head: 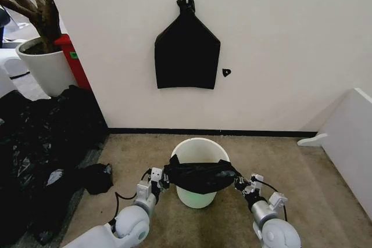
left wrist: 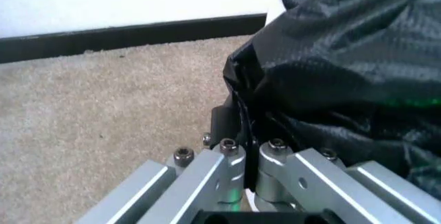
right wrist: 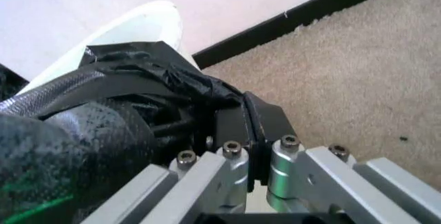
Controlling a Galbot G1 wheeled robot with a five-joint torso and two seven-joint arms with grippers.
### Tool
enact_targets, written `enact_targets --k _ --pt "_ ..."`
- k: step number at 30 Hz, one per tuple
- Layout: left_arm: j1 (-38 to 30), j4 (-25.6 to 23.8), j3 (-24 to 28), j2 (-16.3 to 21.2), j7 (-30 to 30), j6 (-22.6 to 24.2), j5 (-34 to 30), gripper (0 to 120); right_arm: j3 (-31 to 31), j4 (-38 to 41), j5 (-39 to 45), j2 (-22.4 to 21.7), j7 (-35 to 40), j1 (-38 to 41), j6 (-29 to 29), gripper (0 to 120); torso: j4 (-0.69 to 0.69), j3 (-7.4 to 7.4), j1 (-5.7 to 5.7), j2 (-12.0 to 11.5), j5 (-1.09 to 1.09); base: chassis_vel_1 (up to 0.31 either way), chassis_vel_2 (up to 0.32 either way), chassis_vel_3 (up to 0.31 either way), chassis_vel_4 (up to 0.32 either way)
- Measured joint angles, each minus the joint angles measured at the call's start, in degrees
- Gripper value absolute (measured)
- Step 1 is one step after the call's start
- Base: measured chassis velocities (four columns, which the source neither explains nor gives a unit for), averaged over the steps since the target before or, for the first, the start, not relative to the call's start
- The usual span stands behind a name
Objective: Place the garbage bag over the trash bin.
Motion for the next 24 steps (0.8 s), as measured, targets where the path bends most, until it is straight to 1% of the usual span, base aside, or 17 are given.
enact_targets --k 5,8,9,10,14,15,16,17,19,20,21,22,23,24 --pt "-0.3 -1.0 0.3 -0.1 -1.1 1.4 -0.5 1 0.2 0.6 -0.1 -0.5 0.0 -0.4 -0.3 1 -0.01 0.0 0.0 0.0 -0.01 0.0 0.0 0.0 0.0" --pt "0.3 -2.2 0.2 0.7 -1.6 2.2 -0.5 12 0.2 1.5 -0.9 -1.0 0.3 -1.0 -0.3 13 -0.01 0.0 0.0 0.0 0.0 0.0 0.0 0.0 0.0" --pt "0.3 -2.2 0.2 0.7 -1.6 2.2 -0.5 12 0.2 1.5 -0.9 -1.0 0.3 -1.0 -0.3 13 -0.01 0.0 0.0 0.0 0.0 0.0 0.0 0.0 0.0" --pt "0.8 -2.8 -0.1 1.3 -1.7 2.5 -0.5 18 0.2 1.7 -1.5 -1.3 0.4 -1.2 -0.3 18 -0.01 0.0 0.0 0.0 -0.01 0.0 0.0 0.0 0.0" --pt "2.4 -5.3 -1.3 3.5 -1.8 3.2 -0.6 33 0.6 3.1 -2.3 -2.2 0.9 -2.3 -0.2 34 0.0 0.0 0.0 0.0 0.0 0.0 0.0 0.0 0.0" --pt "2.9 -6.2 -1.8 4.2 -1.8 3.4 -0.8 39 0.9 3.5 -2.6 -2.5 1.0 -2.8 -0.2 40 0.0 0.0 0.0 0.0 -0.01 0.0 0.0 0.0 0.0" --pt "2.9 -6.2 -1.8 4.2 -1.8 3.4 -0.8 39 0.9 3.5 -2.6 -2.5 1.0 -2.8 -0.2 40 0.0 0.0 0.0 0.0 -0.01 0.0 0.0 0.0 0.0" --pt "3.4 -6.9 -2.3 4.9 -1.7 3.5 -0.8 43 1.2 3.8 -2.9 -2.7 1.0 -3.2 -0.2 45 0.0 0.0 0.0 0.0 -0.01 0.0 0.0 0.0 0.0" --pt "3.9 -7.6 -2.9 5.6 -1.6 3.5 -0.8 48 1.5 3.9 -3.3 -3.0 1.0 -3.7 -0.2 49 0.0 0.0 0.0 0.0 0.0 0.0 0.0 0.0 0.0" --pt "4.3 -8.1 -3.4 6.0 -1.5 3.5 -0.8 54 1.9 4.2 -3.5 -3.1 1.0 -4.2 -0.2 55 0.0 0.0 0.0 0.0 0.0 0.0 0.0 0.0 0.0" --pt "4.6 -8.5 -3.9 6.5 -1.4 3.5 -0.8 57 2.3 4.5 -3.6 -3.2 1.0 -4.6 -0.2 59 0.0 0.0 0.0 0.0 -0.01 0.0 0.0 0.0 0.0" --pt "4.8 -8.8 -4.2 6.8 -1.3 3.5 -0.8 64 2.5 4.8 -3.7 -3.3 1.0 -4.9 -0.2 62 -0.01 0.0 0.0 0.0 -0.01 0.0 0.0 0.0 0.0" --pt "4.9 -8.9 -4.3 6.9 -1.2 3.5 -0.8 64 2.6 4.9 -3.7 -3.3 1.0 -5.0 -0.2 66 0.0 0.0 0.0 0.0 0.0 0.0 0.0 0.0 0.0" --pt "4.9 -8.9 -4.3 6.9 -1.2 3.5 -0.8 64 2.6 4.9 -3.7 -3.3 1.0 -5.0 -0.2 66 0.0 0.0 0.0 0.0 0.0 0.0 0.0 0.0 0.0"
